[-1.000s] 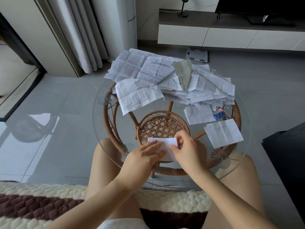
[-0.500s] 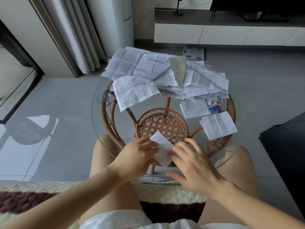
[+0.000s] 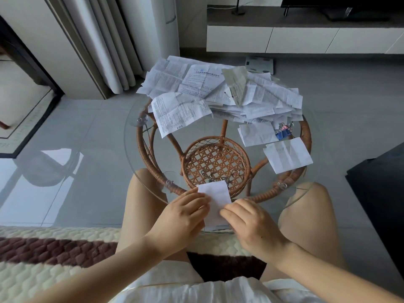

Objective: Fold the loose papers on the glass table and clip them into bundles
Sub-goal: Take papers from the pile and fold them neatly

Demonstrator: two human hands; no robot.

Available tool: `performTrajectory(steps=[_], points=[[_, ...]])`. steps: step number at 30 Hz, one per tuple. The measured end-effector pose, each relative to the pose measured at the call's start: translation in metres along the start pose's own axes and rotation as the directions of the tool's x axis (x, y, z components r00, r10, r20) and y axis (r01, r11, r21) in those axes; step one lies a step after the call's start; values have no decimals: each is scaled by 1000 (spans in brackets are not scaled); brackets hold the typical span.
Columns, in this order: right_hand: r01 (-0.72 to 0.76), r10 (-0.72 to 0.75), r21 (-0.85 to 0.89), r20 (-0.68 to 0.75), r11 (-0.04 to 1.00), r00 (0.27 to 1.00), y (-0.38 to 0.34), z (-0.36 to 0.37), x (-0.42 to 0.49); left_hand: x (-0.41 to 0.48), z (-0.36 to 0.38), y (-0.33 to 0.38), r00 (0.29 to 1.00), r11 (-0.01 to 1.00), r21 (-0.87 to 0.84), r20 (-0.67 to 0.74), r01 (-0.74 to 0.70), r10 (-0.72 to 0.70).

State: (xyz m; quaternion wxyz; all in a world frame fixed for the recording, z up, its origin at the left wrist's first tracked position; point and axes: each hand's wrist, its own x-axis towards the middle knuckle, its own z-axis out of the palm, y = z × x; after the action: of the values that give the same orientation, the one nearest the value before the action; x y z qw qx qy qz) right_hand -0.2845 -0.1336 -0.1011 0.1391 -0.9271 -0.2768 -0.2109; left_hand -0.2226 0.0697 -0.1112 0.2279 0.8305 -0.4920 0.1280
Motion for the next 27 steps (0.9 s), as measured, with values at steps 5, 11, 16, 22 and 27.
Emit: performTrajectory(steps=[5, 11, 16, 22, 27], points=[[-138, 121, 131, 126, 982, 985, 13, -3, 7, 4, -7, -1, 993, 976, -183, -2, 120, -122], [-515, 562, 511, 73, 688, 824, 17, -30, 30, 45, -21, 11, 886, 781, -467, 10, 414, -464], [-676, 841, 680, 162, 284, 516, 51, -46, 53, 107, -20, 14, 727, 504, -654, 103, 564, -679], [-710, 833, 687, 294, 156, 468, 110, -82, 79, 176, -22, -7, 802, 686, -423, 229, 592, -551], [-795, 816, 545, 312, 265, 486, 159, -97, 93, 218, -20, -36, 747, 605, -441, 330, 663, -577]])
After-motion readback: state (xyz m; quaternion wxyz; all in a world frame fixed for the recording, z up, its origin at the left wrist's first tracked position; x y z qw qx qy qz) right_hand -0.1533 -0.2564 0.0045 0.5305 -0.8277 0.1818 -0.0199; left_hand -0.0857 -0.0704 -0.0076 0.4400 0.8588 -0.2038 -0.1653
